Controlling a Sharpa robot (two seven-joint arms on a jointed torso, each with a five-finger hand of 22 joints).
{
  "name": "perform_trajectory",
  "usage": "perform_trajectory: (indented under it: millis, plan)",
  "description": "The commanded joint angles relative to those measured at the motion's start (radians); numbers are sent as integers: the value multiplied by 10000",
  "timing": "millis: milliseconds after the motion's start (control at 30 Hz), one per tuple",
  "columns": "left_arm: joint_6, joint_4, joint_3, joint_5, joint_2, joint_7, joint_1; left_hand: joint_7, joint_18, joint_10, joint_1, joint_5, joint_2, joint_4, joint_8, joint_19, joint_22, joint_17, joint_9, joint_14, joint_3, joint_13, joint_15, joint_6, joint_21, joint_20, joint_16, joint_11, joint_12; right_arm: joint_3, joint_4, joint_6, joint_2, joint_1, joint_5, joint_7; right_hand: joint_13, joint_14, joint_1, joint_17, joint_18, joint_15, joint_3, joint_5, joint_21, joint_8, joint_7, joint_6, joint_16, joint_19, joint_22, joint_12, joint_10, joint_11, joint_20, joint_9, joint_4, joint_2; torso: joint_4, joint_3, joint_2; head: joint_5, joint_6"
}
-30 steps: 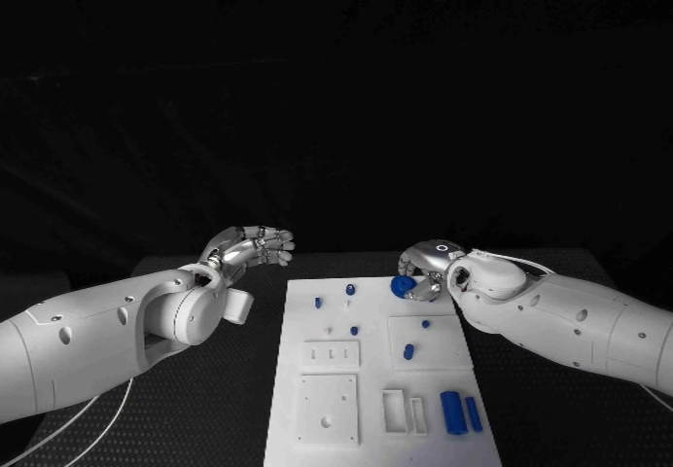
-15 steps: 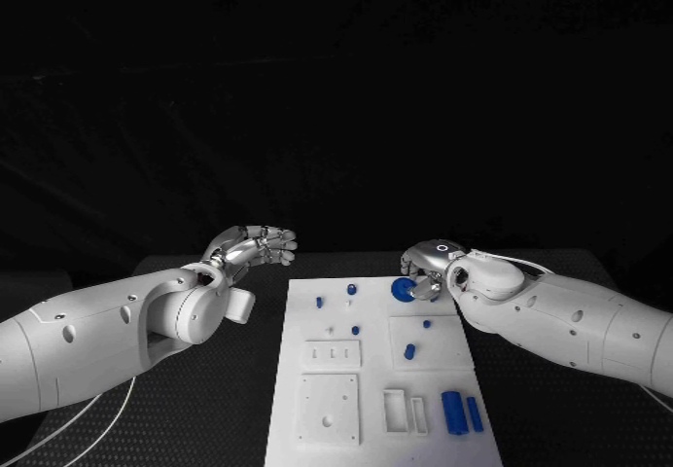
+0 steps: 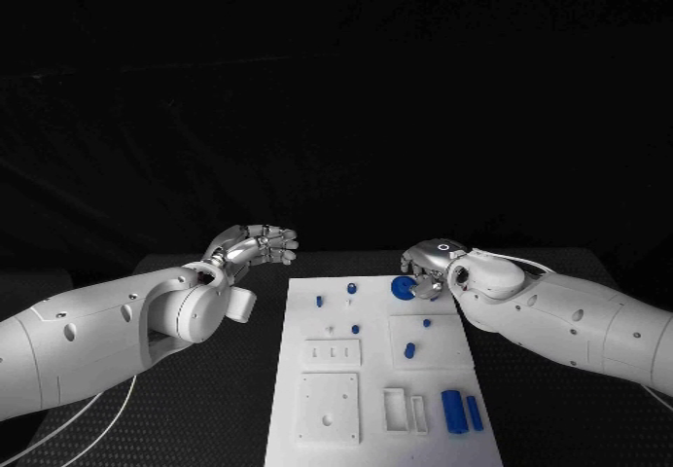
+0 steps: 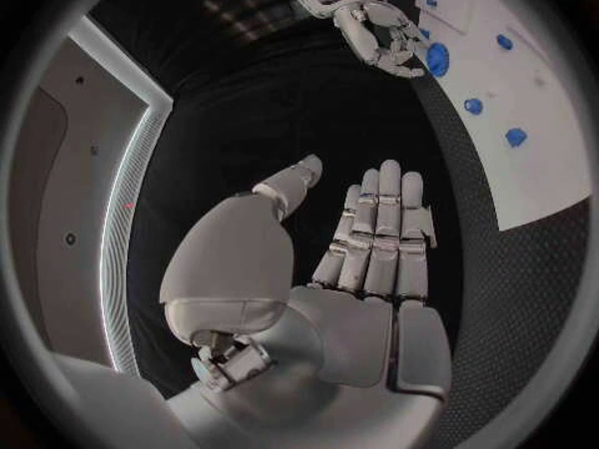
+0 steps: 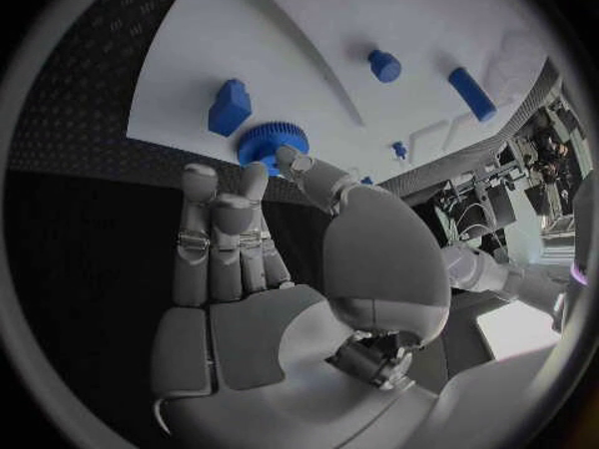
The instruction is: Assemble the parts on the task board
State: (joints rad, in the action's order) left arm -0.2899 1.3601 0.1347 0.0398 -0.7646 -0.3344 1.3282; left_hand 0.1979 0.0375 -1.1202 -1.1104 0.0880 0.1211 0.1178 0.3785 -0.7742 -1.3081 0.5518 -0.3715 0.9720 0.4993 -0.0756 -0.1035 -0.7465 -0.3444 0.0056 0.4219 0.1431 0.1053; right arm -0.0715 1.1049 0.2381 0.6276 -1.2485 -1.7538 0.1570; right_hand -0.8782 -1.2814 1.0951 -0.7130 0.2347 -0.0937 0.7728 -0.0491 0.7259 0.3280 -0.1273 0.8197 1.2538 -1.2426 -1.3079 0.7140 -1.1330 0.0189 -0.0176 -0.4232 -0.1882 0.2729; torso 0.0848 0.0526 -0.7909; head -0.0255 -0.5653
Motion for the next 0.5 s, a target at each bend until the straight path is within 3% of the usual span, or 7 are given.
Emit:
perform_trajectory:
  millis: [33, 100, 167, 500]
  plan:
    - [188, 4, -9, -1, 14, -18, 15, 17, 204, -27, 88, 25, -1, 83, -43, -36, -174, 11, 9, -9, 1, 12, -29, -28, -39, 10, -35, 58, -61, -1, 59, -278, 10, 5, 46, -39, -749, 11, -191, -140, 270, -43, -89, 4, 149, 57, 71, 99, 117, -7, -242, 924, 271, -62, -44, -21, 31, 32, 1, 3, -4, 9, -24]
    - [184, -17, -9, -1, 32, -19, 14, 18, 204, -26, 90, 25, -3, 84, -45, -35, -174, 12, 10, -9, 2, 13, -30, -26, -39, 10, -36, 59, -63, -1, 62, -317, 16, 5, 123, -61, -1377, 2, -324, -342, 271, -17, -201, -42, 363, 63, 103, 129, 286, -45, -257, 1775, 395, -151, -70, -24, 19, 99, -4, 5, -4, 14, -39]
    - [182, -28, -9, -1, 45, -9, 13, 19, 204, -24, 92, 27, -6, 87, -48, -35, -174, 14, 11, -9, 5, 14, -30, -23, -38, 10, -38, 60, -66, 0, 79, -457, 23, 9, 137, -80, -1864, 13, -469, -578, 271, -72, -290, 20, 597, 95, 78, 211, 463, -76, -259, 2504, 493, -83, -85, -39, 45, 17, -8, 3, 0, 21, -45]
    - [191, -49, -8, -1, 63, -5, 11, 22, 204, -22, 91, 35, -25, 100, -55, -33, -175, 20, 12, -10, 21, 17, -29, -19, -37, 8, -46, 62, -76, 0, 31, -646, -11, 25, 257, -118, -2333, 74, -611, -1072, 271, -6, -327, 5, 1042, 160, 19, 441, 739, -22, -243, 3414, 649, -55, -111, -54, 58, -55, -10, 9, -1, 4, -62]
